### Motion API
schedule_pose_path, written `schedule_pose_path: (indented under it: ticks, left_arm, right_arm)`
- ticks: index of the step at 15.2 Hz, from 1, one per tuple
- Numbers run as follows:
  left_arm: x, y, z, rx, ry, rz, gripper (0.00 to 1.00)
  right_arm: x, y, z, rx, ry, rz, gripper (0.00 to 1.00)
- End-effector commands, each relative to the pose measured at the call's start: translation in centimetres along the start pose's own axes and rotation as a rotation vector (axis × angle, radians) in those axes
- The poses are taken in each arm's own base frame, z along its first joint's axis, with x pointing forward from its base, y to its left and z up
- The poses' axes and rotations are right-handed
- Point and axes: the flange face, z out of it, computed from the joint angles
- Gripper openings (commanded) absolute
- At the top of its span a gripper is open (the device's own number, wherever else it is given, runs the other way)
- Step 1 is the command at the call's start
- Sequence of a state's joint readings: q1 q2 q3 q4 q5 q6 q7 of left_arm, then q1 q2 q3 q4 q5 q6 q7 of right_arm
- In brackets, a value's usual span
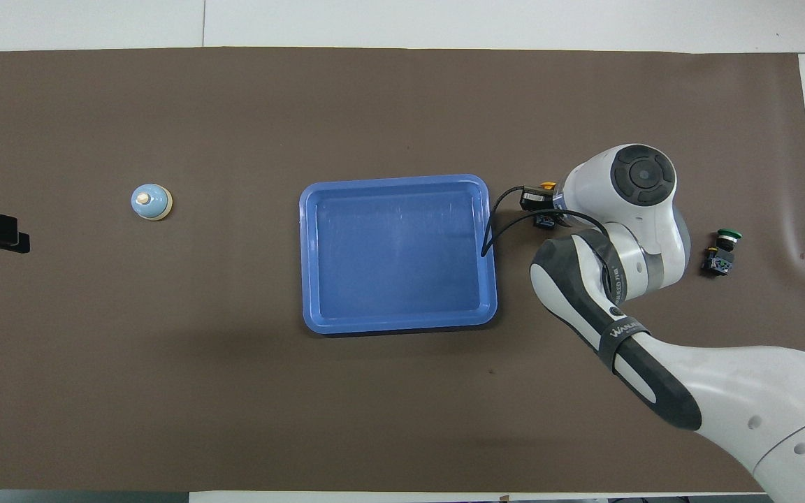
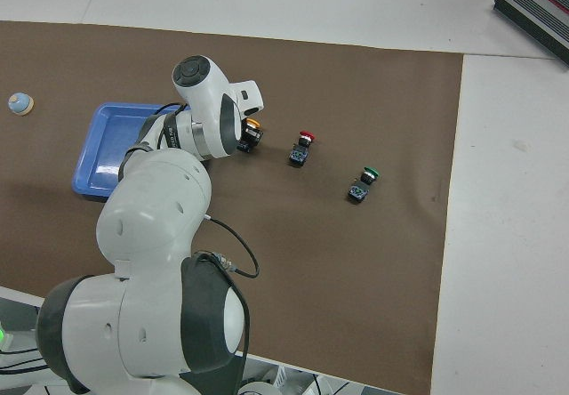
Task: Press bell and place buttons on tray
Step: 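Carry the yellow button into the blue tray and release it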
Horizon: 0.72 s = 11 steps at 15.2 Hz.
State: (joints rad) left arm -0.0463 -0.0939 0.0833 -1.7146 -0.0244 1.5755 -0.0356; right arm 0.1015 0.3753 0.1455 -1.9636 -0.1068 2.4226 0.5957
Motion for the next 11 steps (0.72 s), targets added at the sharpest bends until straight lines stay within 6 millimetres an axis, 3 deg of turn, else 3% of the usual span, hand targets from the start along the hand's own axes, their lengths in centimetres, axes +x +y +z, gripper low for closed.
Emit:
schedule_pose_path:
  ticks: [1,3,5,9,11]
  left_arm:
    - [-0.5,0.0,-0.4,-0.005,-0.001,-0.005,1.0]
    - [-0.5,0.0,-0.5,-0.005,0.002,-0.005,1.0]
    - [-0.5,0.1,-0.4,-0.004,-0.001,-0.004,1.0]
    - [-0.5,0.1,-0.5,-0.005,0.002,-0.004,1.0]
    - [-0.5,0.1,-0.5,-0.005,0.002,-0.004,1.0]
  right_arm:
    - [-0.4,-0.8,0.2,-0.009,0.014,0.001,0.0]
    - [-0.1,-1.0,-0.7,-0.01,0.018,-0.003,0.0]
    - [1.0,-1.4,-3.2,-0.034,0.002,-0.015,0.0]
    - [-0.3,-7.0,-9.6,-0.06,-0.036,-0.067,0.0]
    - [-2.1,-9.3,-10.2,-0.052,-0.032,-0.09,0.0]
